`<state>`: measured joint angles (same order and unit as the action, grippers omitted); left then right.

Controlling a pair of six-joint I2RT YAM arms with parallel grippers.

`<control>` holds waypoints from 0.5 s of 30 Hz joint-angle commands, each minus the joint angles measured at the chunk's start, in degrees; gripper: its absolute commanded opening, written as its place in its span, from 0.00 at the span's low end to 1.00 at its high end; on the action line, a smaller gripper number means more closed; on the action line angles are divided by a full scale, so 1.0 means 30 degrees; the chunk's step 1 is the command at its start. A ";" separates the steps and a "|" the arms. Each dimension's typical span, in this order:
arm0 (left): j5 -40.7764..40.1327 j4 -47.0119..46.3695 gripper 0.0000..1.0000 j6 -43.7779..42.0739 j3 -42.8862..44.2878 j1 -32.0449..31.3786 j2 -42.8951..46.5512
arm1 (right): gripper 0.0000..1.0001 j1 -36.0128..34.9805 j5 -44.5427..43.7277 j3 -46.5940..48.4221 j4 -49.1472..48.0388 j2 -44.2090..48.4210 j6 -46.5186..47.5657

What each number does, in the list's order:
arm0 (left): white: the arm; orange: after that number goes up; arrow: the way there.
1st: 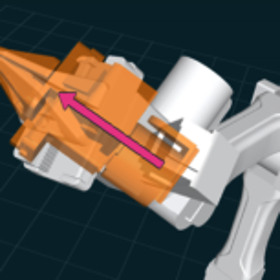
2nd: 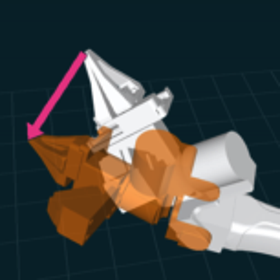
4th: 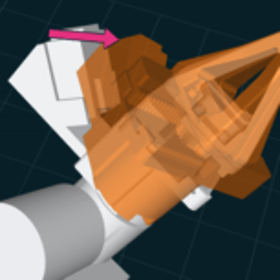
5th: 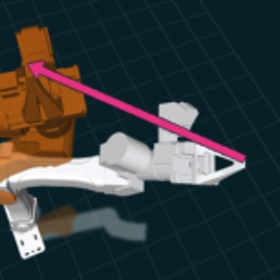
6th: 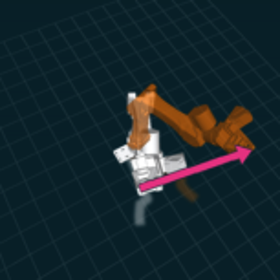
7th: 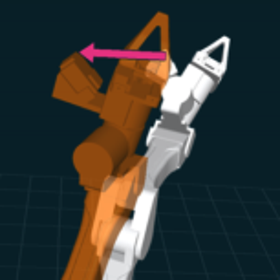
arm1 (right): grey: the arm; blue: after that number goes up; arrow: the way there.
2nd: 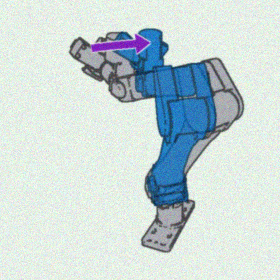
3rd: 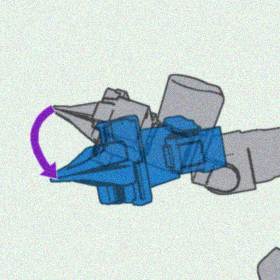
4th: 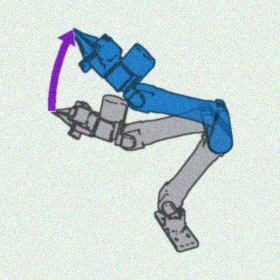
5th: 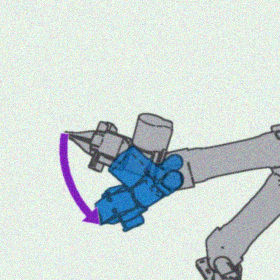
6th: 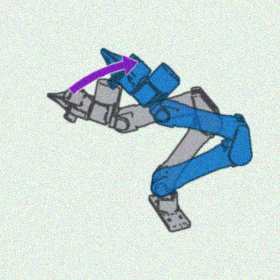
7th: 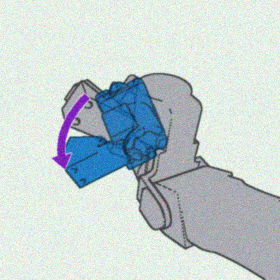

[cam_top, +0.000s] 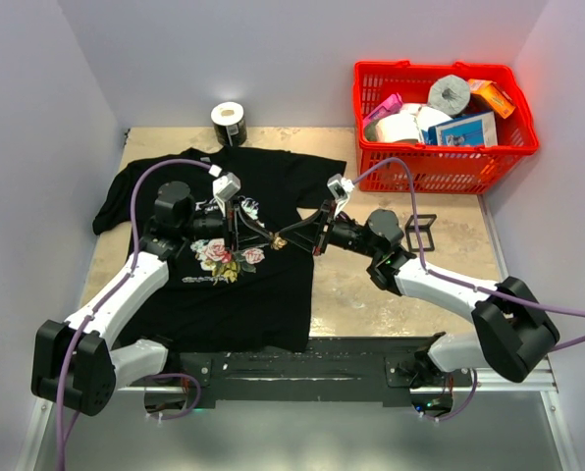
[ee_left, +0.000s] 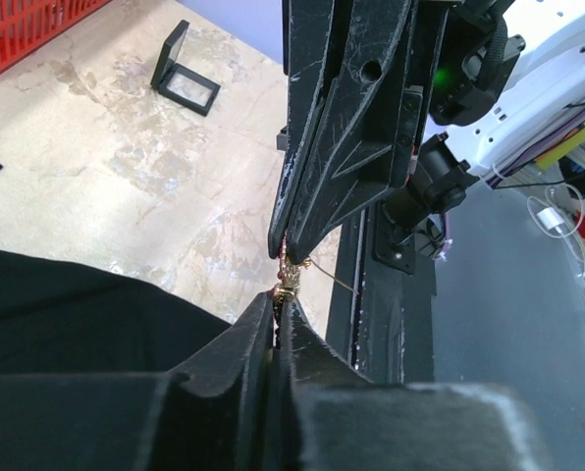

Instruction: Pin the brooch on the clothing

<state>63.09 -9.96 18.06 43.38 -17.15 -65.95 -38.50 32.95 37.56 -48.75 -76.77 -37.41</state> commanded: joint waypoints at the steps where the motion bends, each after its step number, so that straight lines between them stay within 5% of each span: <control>1: 0.0650 -0.0930 0.33 0.0219 0.0014 -0.0114 0.0216 | 0.00 -0.0028 -0.0025 0.0400 -0.1796 0.0190 -0.0451; 3: 0.0562 -0.0871 0.46 0.0160 0.0014 -0.0085 0.0217 | 0.00 -0.0057 -0.0055 0.0370 -0.1826 0.0278 -0.0480; 7: 0.0474 -0.0813 0.49 0.0160 0.0014 -0.0085 0.0159 | 0.00 -0.0028 -0.0085 0.0312 -0.1826 0.0425 -0.0538; 15: 0.0299 -0.0842 0.03 0.0189 -0.0015 -0.0085 0.0129 | 0.00 -0.0028 -0.0318 0.0312 -0.1738 0.0337 -0.0509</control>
<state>63.88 -10.31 18.81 43.27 -17.39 -65.95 -38.57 32.62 37.56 -50.70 -76.75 -38.65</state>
